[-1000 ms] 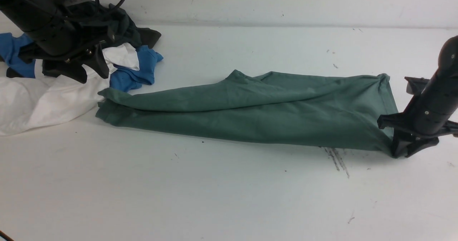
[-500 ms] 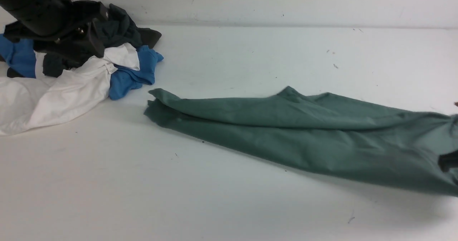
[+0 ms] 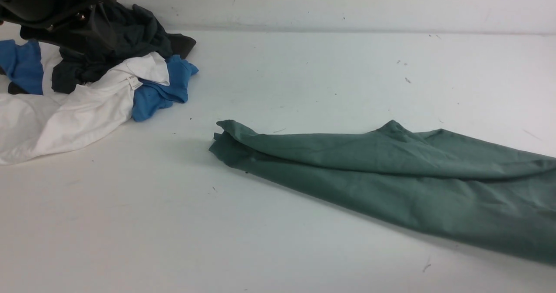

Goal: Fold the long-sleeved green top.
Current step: Use both arms to drag the lower edge of the fabric forward and fold it over the upper edge

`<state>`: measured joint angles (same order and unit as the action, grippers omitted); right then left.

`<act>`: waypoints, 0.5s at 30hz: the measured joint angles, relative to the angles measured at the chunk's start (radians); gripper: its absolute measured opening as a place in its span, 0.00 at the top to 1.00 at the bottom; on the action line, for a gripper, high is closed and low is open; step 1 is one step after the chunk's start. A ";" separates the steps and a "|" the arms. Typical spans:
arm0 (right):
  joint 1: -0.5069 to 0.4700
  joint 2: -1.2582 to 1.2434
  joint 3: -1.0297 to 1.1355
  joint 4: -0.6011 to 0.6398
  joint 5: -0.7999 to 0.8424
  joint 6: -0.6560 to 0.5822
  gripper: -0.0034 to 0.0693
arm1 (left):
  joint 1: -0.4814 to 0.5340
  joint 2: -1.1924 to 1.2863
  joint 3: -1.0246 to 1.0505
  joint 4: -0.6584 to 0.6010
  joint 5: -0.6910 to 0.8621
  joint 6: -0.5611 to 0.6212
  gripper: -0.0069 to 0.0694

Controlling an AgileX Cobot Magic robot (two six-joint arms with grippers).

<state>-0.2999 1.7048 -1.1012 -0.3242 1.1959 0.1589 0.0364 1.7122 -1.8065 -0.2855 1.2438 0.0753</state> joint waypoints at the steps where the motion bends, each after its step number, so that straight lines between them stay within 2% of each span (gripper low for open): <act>1: -0.001 0.000 -0.059 0.006 0.012 0.000 0.56 | 0.000 0.004 0.000 0.001 0.000 0.000 0.48; 4: -0.001 0.000 -0.240 0.106 0.015 -0.006 0.46 | 0.000 0.023 0.000 0.004 0.003 0.000 0.48; 6: 0.004 0.000 -0.286 0.167 0.018 -0.020 0.45 | 0.000 0.032 0.000 0.004 0.003 0.000 0.48; 9: 0.053 0.007 -0.400 0.332 0.025 -0.148 0.43 | 0.000 0.054 0.000 0.005 0.003 0.000 0.48; 11: 0.129 0.031 -0.447 0.436 0.027 -0.285 0.43 | 0.000 0.067 0.000 -0.001 0.003 0.000 0.48; 12: 0.168 0.051 -0.458 0.473 0.023 -0.357 0.43 | 0.000 0.073 0.000 -0.004 0.003 0.000 0.48; 13: 0.175 0.055 -0.458 0.476 0.023 -0.357 0.43 | 0.000 0.075 0.000 -0.004 0.003 0.000 0.48; 15: 0.248 0.111 -0.462 0.500 -0.018 -0.450 0.43 | 0.000 0.085 0.000 -0.006 0.003 0.000 0.48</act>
<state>-0.0516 1.8157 -1.5631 0.1762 1.1780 -0.2915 0.0364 1.7969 -1.8065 -0.2913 1.2472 0.0753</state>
